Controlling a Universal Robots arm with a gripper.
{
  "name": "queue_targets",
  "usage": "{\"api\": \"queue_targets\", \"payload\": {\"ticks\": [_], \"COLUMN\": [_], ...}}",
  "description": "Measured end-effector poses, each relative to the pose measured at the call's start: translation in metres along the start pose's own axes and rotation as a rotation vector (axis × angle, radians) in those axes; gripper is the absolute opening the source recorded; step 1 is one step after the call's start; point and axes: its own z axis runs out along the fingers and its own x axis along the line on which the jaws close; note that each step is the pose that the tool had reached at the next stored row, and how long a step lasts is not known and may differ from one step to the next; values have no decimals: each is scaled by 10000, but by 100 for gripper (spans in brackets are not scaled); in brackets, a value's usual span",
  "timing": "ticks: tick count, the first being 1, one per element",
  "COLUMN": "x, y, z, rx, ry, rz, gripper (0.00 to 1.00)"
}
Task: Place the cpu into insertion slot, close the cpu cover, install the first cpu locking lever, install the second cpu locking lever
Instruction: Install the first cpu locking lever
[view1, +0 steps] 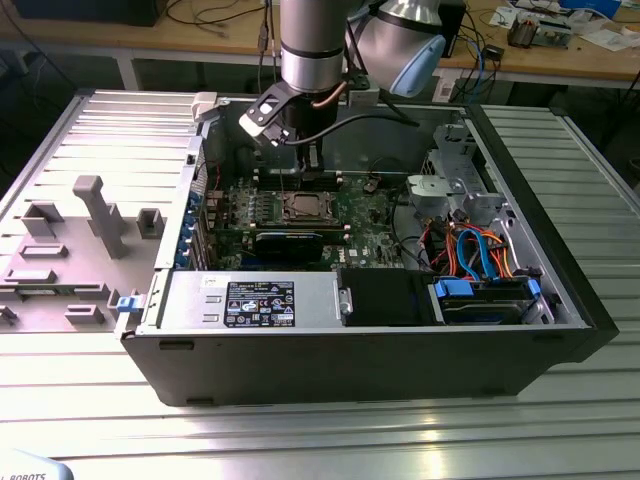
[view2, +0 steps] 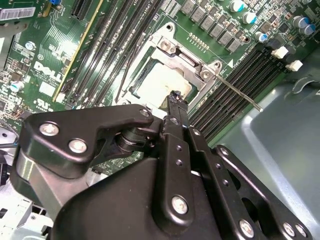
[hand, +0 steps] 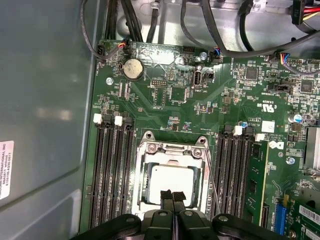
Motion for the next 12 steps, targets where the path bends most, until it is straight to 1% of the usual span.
{"api": "queue_targets", "payload": {"ticks": [9,12], "x": [0,0], "y": [0,0], "z": [-3,-3], "rx": [2,2], "ry": [-3,0], "rz": [-14,-142], "gripper": [12,12]}}
